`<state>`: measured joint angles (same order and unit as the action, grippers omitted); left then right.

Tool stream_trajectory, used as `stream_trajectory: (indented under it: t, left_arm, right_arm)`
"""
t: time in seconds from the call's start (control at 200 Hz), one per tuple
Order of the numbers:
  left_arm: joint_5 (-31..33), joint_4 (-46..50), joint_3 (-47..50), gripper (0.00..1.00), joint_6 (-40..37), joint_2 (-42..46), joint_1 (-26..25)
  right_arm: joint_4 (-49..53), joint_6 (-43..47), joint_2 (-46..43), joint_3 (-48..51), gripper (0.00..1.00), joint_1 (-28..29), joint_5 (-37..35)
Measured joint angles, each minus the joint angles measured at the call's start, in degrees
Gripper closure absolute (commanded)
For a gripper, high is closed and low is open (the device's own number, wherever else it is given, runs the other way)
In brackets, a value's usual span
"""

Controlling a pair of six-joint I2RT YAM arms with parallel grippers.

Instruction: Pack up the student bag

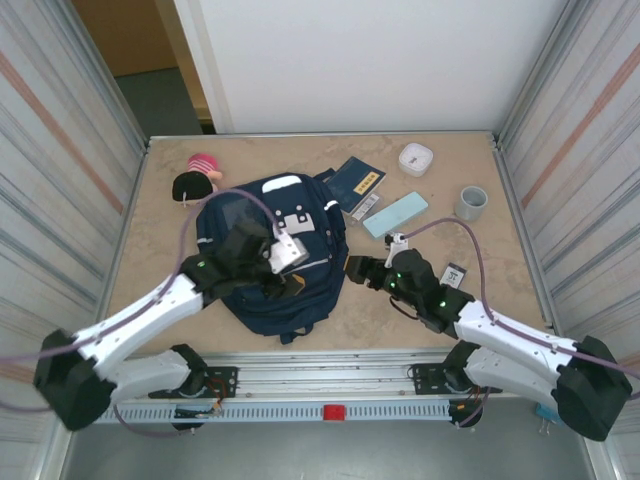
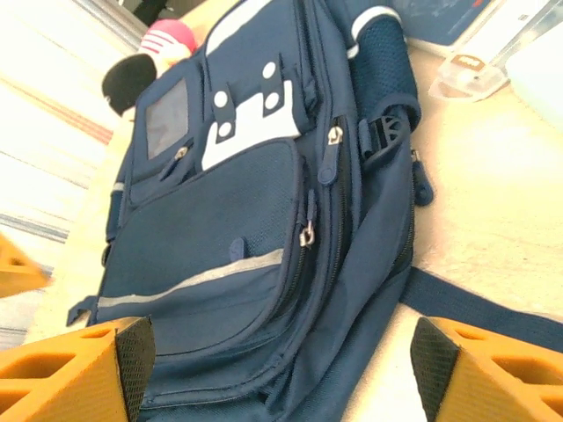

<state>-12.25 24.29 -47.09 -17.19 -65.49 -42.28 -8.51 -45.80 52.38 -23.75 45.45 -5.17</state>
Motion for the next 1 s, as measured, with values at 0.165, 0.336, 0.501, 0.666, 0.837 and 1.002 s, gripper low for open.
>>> stream_trajectory:
  t: [0.165, 0.336, 0.501, 0.666, 0.837, 1.002]
  left_arm:
    - [0.9, -1.7, -4.5, 0.28, -2.6, -12.9, -2.2]
    - [0.7, -5.0, -7.7, 0.21, -2.4, -20.2, -2.2]
    - [1.0, -6.7, -9.1, 0.19, -2.1, -24.0, -2.5]
    - [5.4, -7.9, -9.4, 0.19, -1.9, -27.2, -2.7]
    - [9.1, -8.6, -9.7, 0.49, -1.8, -29.9, -3.1]
    - [11.1, -10.9, -9.3, 0.93, -2.6, -29.3, -3.6]
  right_arm:
    - [0.9, 0.0, -5.6, 1.7, 0.22, -1.9, 0.7]
    - [3.1, 0.0, -10.6, 3.7, 0.2, -4.0, 1.1]
    - [5.8, 0.0, -13.4, 4.0, 0.19, -5.1, 1.9]
    - [7.1, 0.4, -14.4, 4.0, 0.18, -5.6, 2.5]
    - [7.5, 0.8, -14.4, 4.3, 0.18, -5.7, 2.7]
    - [8.2, 1.5, -14.1, 4.5, 0.18, -7.0, 5.1]
